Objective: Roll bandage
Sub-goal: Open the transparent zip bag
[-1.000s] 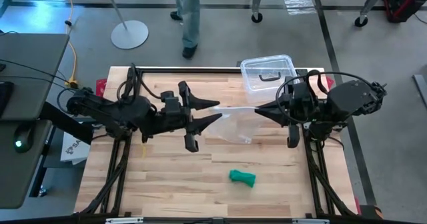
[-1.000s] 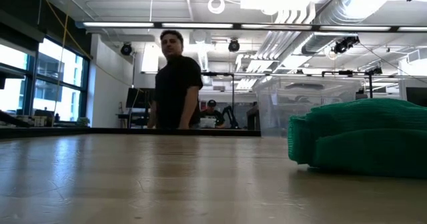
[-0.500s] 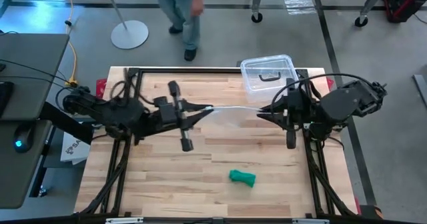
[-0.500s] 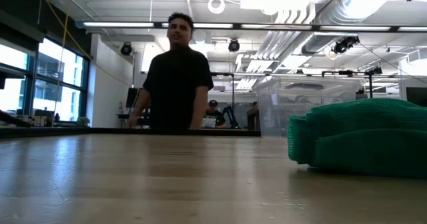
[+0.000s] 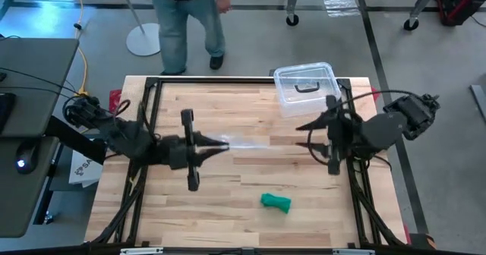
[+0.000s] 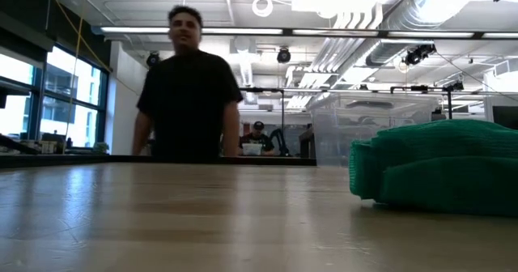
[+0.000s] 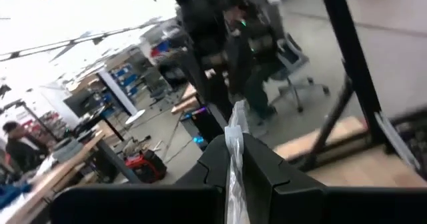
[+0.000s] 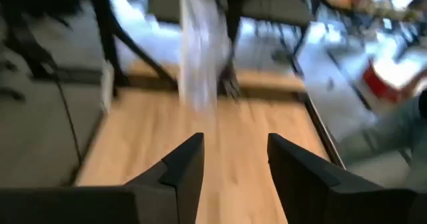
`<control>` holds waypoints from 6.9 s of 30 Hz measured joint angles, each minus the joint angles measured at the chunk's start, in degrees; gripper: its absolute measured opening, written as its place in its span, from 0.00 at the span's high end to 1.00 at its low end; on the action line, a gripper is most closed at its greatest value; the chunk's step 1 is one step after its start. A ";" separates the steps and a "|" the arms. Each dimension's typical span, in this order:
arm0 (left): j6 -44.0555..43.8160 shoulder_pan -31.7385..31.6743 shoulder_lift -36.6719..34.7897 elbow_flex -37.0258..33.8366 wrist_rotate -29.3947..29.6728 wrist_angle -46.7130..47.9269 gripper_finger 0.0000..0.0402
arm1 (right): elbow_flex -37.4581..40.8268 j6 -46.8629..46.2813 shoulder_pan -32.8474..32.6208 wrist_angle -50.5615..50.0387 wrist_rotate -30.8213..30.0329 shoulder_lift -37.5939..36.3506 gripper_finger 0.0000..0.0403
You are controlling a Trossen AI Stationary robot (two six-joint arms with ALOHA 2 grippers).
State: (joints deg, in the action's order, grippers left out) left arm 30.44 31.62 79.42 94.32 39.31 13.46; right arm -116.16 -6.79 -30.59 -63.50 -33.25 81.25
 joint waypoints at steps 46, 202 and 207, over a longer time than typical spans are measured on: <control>-3.39 0.04 -0.05 0.00 -1.42 2.24 0.96 | -0.02 -11.19 10.37 21.63 19.80 9.30 0.69; 2.91 5.37 -2.39 0.00 22.48 -24.01 0.96 | 0.02 6.21 13.75 19.66 13.95 3.66 0.81; 5.13 5.35 -2.39 0.00 17.15 -26.89 0.96 | 0.00 6.50 18.04 23.06 11.26 3.07 0.85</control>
State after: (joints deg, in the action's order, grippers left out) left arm 35.57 36.97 77.03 94.32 56.46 -13.43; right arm -116.16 -0.28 -12.55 -40.44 -21.99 84.31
